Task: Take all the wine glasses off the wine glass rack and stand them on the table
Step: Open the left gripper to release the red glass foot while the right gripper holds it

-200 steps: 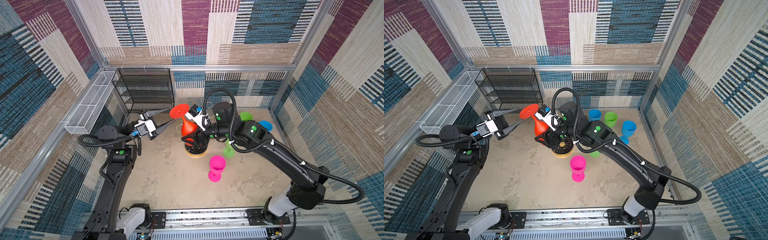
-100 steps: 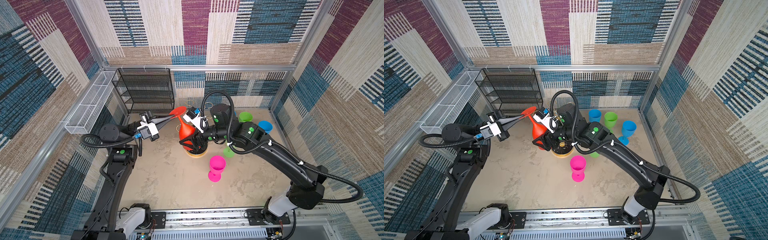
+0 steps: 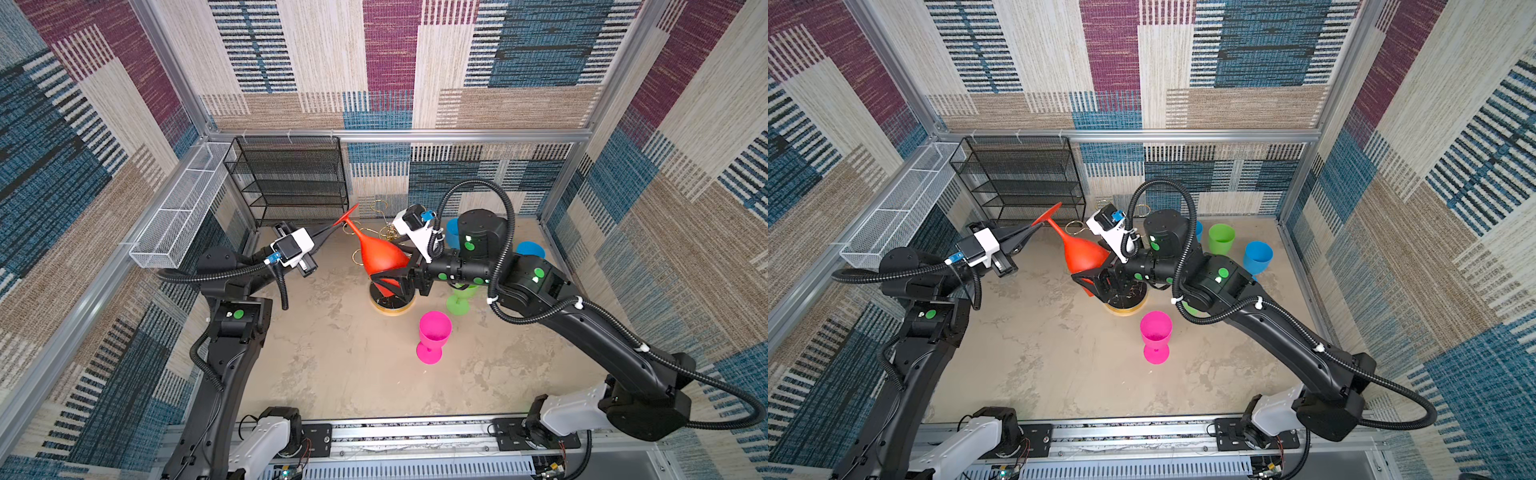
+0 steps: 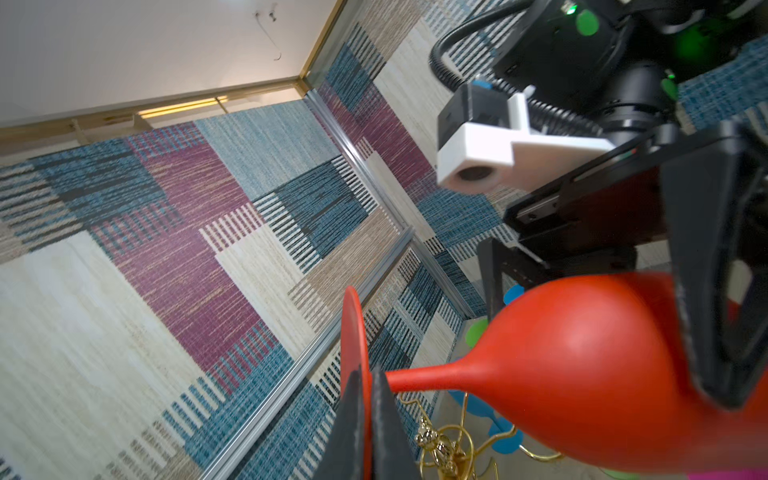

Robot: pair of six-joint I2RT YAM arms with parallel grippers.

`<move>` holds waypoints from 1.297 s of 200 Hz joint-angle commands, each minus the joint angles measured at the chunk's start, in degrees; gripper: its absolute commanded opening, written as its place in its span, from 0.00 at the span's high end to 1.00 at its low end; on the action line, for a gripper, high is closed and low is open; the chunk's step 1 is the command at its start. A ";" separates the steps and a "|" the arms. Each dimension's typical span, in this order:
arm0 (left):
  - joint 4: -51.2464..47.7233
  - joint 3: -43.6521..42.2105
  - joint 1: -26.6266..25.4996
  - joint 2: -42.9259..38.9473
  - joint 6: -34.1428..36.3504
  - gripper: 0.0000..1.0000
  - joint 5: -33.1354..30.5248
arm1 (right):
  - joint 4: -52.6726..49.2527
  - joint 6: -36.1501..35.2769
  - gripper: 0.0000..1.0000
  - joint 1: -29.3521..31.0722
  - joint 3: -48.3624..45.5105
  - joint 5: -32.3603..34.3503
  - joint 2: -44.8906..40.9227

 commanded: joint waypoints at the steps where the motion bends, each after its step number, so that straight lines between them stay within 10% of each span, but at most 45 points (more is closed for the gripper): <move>1: -6.65 0.26 0.38 -1.01 -9.60 1.00 -12.88 | 6.50 2.91 0.01 -2.69 -2.98 -1.19 -4.12; 57: -0.32 -9.56 0.50 -5.57 -28.83 1.00 -19.70 | 11.76 7.78 0.01 -9.78 -14.41 -4.16 -14.18; 199: -0.41 -14.75 0.57 -9.62 -32.48 1.00 -19.96 | 23.30 15.34 0.22 -7.09 -14.91 -2.64 -4.01; 259: 0.39 -15.79 0.58 -10.29 -32.36 1.00 -19.48 | 24.17 15.48 0.63 -4.94 -11.94 -0.36 -0.30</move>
